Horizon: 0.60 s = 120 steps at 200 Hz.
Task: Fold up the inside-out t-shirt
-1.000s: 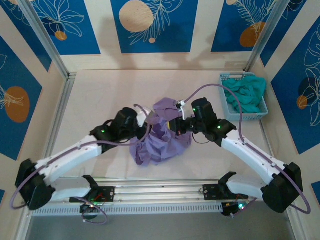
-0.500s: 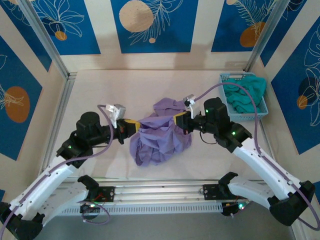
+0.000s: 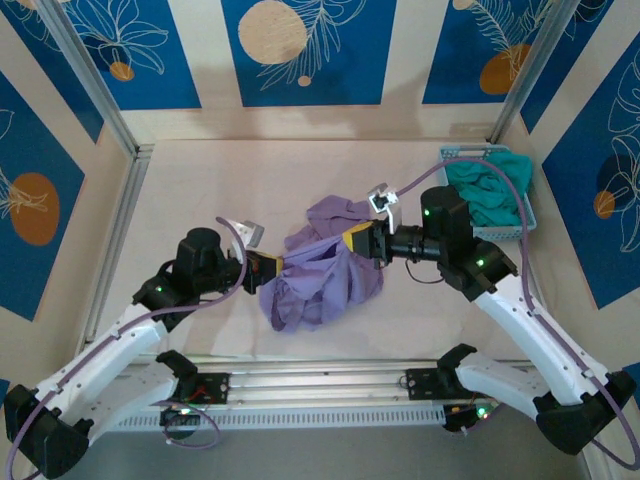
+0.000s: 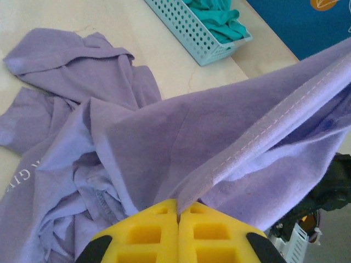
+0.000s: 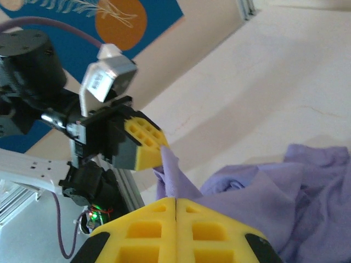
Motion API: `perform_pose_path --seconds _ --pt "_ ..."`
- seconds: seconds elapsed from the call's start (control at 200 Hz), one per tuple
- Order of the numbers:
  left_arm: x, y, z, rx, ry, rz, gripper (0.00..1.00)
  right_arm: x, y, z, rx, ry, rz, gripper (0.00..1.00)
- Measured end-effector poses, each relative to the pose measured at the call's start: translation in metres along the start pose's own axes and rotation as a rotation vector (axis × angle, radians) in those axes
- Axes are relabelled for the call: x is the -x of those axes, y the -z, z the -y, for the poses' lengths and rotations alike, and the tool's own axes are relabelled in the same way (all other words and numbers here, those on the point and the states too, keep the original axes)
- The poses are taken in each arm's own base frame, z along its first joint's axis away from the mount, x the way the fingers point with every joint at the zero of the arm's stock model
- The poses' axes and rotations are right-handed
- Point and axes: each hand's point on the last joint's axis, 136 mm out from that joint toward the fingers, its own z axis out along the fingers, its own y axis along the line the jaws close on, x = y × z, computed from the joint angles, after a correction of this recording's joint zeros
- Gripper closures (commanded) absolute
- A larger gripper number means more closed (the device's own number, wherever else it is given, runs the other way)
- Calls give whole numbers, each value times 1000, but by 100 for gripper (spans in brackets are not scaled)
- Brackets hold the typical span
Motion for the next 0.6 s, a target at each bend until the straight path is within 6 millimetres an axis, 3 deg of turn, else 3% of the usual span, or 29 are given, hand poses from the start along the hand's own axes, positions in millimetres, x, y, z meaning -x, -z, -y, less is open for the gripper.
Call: perform_pose_path --seconds 0.225,0.33,0.47,0.6 --pt "0 5 1 -2 -7 18 100 -5 7 32 -171 -69 -44 100" --pt "-9 3 -10 52 6 -13 100 -2 12 39 -226 -68 -43 100" --pt "-31 -8 -27 131 22 -107 100 2 8 29 -161 -56 -29 100" --pt "-44 -14 -27 131 24 -153 100 -2 -6 18 -71 -48 -46 100"
